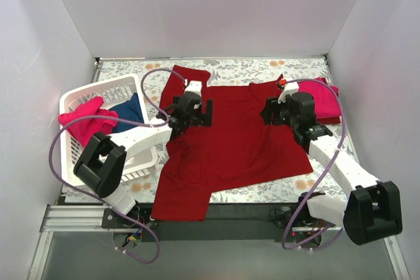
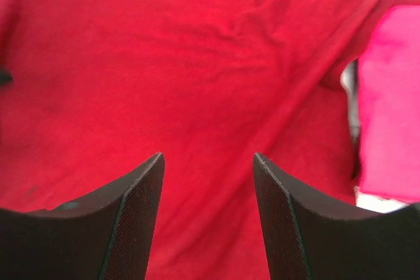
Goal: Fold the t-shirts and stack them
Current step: Flatten the tshirt out
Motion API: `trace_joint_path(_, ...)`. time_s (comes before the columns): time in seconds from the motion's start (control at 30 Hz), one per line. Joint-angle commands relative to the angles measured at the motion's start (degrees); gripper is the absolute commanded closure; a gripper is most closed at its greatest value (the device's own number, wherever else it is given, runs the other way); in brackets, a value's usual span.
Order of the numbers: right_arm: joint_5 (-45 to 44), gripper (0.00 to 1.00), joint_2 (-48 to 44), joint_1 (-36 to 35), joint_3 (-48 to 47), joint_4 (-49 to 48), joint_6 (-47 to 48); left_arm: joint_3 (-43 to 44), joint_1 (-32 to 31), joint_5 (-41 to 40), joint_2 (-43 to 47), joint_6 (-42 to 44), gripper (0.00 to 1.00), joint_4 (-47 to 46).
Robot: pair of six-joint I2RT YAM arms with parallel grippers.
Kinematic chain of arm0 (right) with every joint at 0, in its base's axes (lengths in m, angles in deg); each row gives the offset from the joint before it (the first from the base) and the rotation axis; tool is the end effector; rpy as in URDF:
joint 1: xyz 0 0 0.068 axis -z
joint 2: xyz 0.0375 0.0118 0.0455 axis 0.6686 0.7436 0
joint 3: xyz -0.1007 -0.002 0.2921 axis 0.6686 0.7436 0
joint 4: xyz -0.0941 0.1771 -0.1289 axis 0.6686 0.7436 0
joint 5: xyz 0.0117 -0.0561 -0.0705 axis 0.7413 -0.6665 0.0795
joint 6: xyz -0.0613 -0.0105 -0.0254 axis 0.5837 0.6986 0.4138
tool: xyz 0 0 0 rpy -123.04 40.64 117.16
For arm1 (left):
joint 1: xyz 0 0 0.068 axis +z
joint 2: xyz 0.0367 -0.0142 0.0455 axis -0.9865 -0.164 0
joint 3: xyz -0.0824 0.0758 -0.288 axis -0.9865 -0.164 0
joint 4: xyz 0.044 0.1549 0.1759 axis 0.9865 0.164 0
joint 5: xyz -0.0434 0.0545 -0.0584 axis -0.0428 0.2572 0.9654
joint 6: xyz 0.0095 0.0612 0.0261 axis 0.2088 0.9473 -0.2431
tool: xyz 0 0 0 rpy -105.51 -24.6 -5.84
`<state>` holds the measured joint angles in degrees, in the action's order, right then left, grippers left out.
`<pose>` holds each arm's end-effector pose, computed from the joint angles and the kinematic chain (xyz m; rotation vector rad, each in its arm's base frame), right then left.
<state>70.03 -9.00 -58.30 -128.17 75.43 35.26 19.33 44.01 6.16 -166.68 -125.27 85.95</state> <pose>0.2331 0.0727 0.3057 -0.2418 1.9828 0.3240 0.2942 -0.2008 0.2668 -0.5097 2.2175 -0.5824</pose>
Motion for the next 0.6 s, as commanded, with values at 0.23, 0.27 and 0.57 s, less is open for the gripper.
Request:
trace_joint_path(0.23,6.43,0.49,-3.69,-3.0,10.31,-2.29,-2.77,-20.4,-8.53,-9.23,20.78,-20.99,0.08,7.9)
trace_joint_path(0.27,7.04,0.49,-2.29,-3.26,10.48,-3.69,-2.59,-20.93,-8.53,-9.06,20.44,-21.09,0.08,7.27)
trace_joint_path(0.57,6.43,0.5,9.58,-5.37,7.67,-8.53,-1.97,-15.5,-8.27,-6.33,4.12,-17.05,0.04,-6.6)
